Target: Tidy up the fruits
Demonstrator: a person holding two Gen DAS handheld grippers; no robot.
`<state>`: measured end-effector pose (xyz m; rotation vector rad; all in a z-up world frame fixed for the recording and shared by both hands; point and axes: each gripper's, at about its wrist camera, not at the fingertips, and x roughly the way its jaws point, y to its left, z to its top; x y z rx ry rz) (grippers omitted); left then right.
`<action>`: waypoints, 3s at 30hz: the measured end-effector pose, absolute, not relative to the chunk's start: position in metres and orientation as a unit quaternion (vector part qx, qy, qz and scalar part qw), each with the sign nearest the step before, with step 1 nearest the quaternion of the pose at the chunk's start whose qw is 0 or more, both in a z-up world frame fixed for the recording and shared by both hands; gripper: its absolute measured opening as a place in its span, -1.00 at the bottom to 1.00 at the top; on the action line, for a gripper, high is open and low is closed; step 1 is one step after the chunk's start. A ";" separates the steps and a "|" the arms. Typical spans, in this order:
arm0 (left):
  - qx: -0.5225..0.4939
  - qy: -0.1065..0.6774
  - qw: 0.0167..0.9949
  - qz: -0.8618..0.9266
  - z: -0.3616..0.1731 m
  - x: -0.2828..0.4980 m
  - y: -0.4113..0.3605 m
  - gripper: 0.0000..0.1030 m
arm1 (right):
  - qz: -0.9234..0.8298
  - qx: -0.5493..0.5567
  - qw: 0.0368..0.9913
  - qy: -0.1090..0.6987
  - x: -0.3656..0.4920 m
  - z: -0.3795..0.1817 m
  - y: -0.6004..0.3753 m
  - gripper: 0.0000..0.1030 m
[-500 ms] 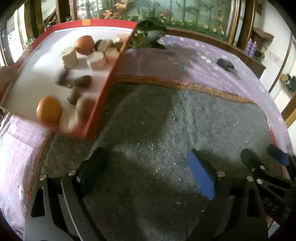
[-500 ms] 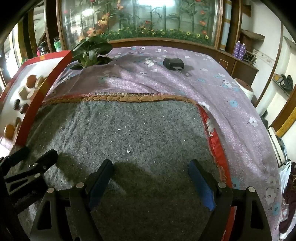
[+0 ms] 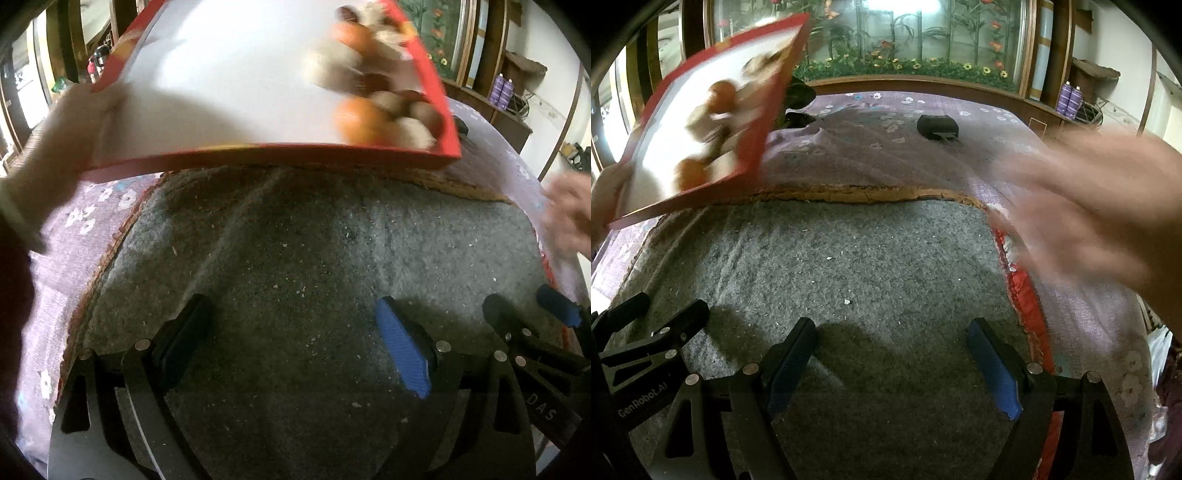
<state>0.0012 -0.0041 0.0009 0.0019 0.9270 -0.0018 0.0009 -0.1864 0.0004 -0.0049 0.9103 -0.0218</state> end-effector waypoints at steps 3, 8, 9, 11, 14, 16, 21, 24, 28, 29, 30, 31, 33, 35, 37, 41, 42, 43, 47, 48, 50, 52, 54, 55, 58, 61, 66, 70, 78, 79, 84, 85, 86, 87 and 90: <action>0.001 0.447 0.894 -0.001 0.001 0.001 -0.005 0.78 | -0.011 -0.001 0.898 0.440 -0.001 -0.001 -0.185 0.63; 0.001 0.447 0.894 -0.001 0.001 0.002 -0.007 0.78 | -0.011 -0.001 0.898 0.440 -0.001 0.000 -0.184 0.63; 0.000 0.448 0.894 -0.001 0.001 0.002 -0.004 0.78 | -0.011 -0.001 0.898 0.440 -0.001 -0.001 -0.184 0.63; 0.000 0.448 0.894 -0.001 0.001 0.002 -0.005 0.78 | -0.010 0.001 0.898 0.439 -0.001 -0.001 -0.183 0.63; 0.000 0.448 0.894 -0.001 0.001 0.003 -0.006 0.78 | -0.010 0.000 0.899 0.439 -0.002 -0.002 -0.183 0.63; 0.000 0.447 0.894 -0.001 0.001 0.003 -0.006 0.78 | -0.010 0.000 0.899 0.439 -0.002 -0.002 -0.183 0.63; 0.000 0.447 0.894 -0.001 0.000 0.003 -0.007 0.78 | -0.010 0.000 0.899 0.438 -0.002 -0.003 -0.182 0.63; 0.000 0.447 0.894 -0.001 0.000 0.003 -0.007 0.78 | -0.010 0.000 0.899 0.438 -0.002 -0.003 -0.182 0.63; 0.000 0.447 0.895 -0.002 0.000 0.003 -0.007 0.78 | -0.010 0.001 0.899 0.438 -0.002 -0.003 -0.181 0.63; 0.000 0.447 0.895 -0.001 0.000 0.003 -0.008 0.78 | -0.010 0.000 0.899 0.437 -0.002 -0.003 -0.182 0.63; 0.000 0.447 0.894 -0.002 0.000 0.003 -0.007 0.78 | -0.010 0.000 0.899 0.438 -0.002 -0.002 -0.183 0.63; 0.000 0.447 0.894 -0.002 0.000 0.003 -0.007 0.78 | -0.010 0.000 0.899 0.438 -0.001 -0.002 -0.183 0.63; 0.000 0.447 0.895 -0.002 -0.001 0.003 -0.008 0.78 | -0.009 0.001 0.899 0.438 -0.001 -0.002 -0.184 0.63; 0.000 0.447 0.895 -0.002 -0.001 0.004 -0.009 0.78 | -0.010 0.000 0.899 0.438 -0.001 -0.001 -0.184 0.63; 0.000 0.446 0.895 -0.002 -0.001 0.002 -0.008 0.78 | -0.009 0.001 0.899 0.438 -0.001 -0.001 -0.186 0.63; 0.000 0.446 0.895 -0.002 -0.002 0.002 -0.009 0.78 | -0.010 -0.001 0.899 0.438 -0.001 -0.001 -0.185 0.63; -0.001 0.447 0.895 -0.002 -0.001 0.002 -0.006 0.78 | -0.011 -0.003 0.899 0.437 -0.001 -0.001 -0.186 0.63; -0.001 0.446 0.895 -0.002 -0.002 0.002 -0.006 0.78 | -0.012 -0.004 0.899 0.437 -0.001 -0.001 -0.186 0.64; -0.001 0.446 0.895 -0.002 -0.002 0.002 -0.006 0.78 | -0.014 0.002 0.898 0.439 -0.001 -0.001 -0.189 0.71; -0.001 0.447 0.895 -0.002 -0.001 0.002 -0.005 0.78 | -0.013 0.005 0.898 0.439 -0.001 -0.001 -0.191 0.71; -0.001 0.446 0.895 -0.002 -0.002 0.002 -0.005 0.78 | -0.014 0.002 0.898 0.440 0.000 -0.001 -0.192 0.71; -0.001 0.446 0.895 -0.002 -0.003 0.001 -0.004 0.78 | -0.013 0.005 0.898 0.440 0.002 -0.001 -0.195 0.71; -0.001 0.446 0.895 -0.002 -0.003 0.001 -0.003 0.78 | -0.012 0.005 0.899 0.438 0.001 -0.002 -0.199 0.71; -0.001 0.446 0.895 -0.002 -0.003 0.002 -0.003 0.78 | -0.012 0.006 0.899 0.438 0.001 -0.002 -0.200 0.71; -0.001 0.446 0.895 -0.002 -0.004 0.002 -0.003 0.78 | -0.012 0.005 0.897 0.441 0.001 -0.002 -0.199 0.71; -0.001 0.446 0.895 -0.002 -0.003 0.002 -0.003 0.78 | -0.015 0.001 0.895 0.446 0.000 -0.003 -0.191 0.71; -0.001 0.446 0.895 -0.002 -0.003 0.002 -0.002 0.78 | -0.015 0.000 0.892 0.451 0.001 -0.002 -0.191 0.71; -0.001 0.446 0.895 -0.002 -0.003 0.002 -0.002 0.78 | -0.015 0.000 0.892 0.452 0.001 -0.002 -0.191 0.71; -0.002 0.447 0.895 -0.003 -0.003 0.004 0.000 0.78 | -0.015 0.000 0.894 0.447 0.000 -0.002 -0.186 0.71; -0.002 0.447 0.895 -0.003 -0.003 0.004 0.000 0.78 | -0.015 0.000 0.894 0.447 0.000 -0.002 -0.186 0.71; -0.002 0.447 0.895 -0.003 -0.003 0.004 0.000 0.78 | -0.015 0.001 0.896 0.445 0.000 -0.002 -0.185 0.71; -0.001 0.447 0.895 -0.003 -0.003 0.003 0.000 0.78 | -0.015 0.000 0.895 0.446 0.000 -0.002 -0.185 0.71; -0.001 0.447 0.895 -0.003 -0.003 0.004 0.000 0.78 | -0.015 0.000 0.895 0.446 0.000 -0.002 -0.185 0.71; -0.001 0.447 0.895 -0.003 -0.003 0.004 0.000 0.78 | -0.015 0.000 0.895 0.446 0.000 -0.002 -0.185 0.71; -0.001 0.447 0.895 -0.003 -0.003 0.004 0.000 0.78 | -0.015 0.000 0.895 0.445 0.000 -0.002 -0.184 0.71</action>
